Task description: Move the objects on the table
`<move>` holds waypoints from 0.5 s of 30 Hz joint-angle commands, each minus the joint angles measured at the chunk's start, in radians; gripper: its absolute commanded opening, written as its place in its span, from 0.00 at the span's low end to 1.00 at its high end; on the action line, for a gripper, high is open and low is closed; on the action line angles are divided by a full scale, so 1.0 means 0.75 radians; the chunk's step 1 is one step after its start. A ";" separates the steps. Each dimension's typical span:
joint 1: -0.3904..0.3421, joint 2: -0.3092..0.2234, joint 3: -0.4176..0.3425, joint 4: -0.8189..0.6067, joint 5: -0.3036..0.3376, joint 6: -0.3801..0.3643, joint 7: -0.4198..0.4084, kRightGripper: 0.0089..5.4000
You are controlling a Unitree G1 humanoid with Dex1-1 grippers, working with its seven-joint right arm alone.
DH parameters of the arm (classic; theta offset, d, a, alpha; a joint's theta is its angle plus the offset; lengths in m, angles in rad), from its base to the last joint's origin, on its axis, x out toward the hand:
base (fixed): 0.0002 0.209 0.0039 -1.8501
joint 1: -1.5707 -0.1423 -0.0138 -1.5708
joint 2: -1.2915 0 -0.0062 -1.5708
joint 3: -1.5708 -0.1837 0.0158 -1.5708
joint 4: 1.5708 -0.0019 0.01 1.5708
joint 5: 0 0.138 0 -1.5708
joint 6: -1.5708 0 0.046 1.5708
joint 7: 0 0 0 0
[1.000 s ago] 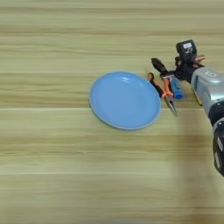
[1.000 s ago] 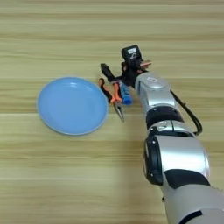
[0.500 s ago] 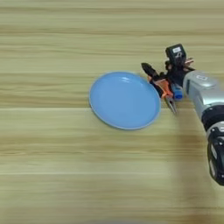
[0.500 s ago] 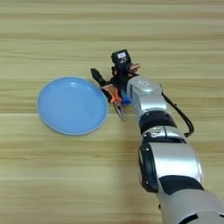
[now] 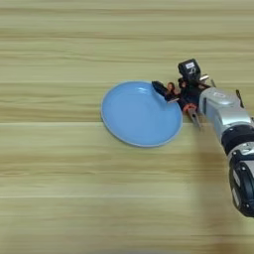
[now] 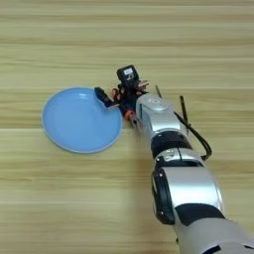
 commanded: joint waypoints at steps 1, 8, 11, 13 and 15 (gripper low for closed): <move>-0.087 -0.022 0.009 -0.092 0.016 -0.033 0.042 1.00; -0.062 -0.024 0.036 -0.128 0.016 -0.020 0.152 1.00; -0.054 -0.025 0.048 -0.138 0.010 -0.019 0.169 1.00; -0.049 -0.029 0.059 -0.145 0.006 -0.018 0.185 1.00; -0.044 -0.033 0.070 -0.151 0.002 -0.014 0.203 1.00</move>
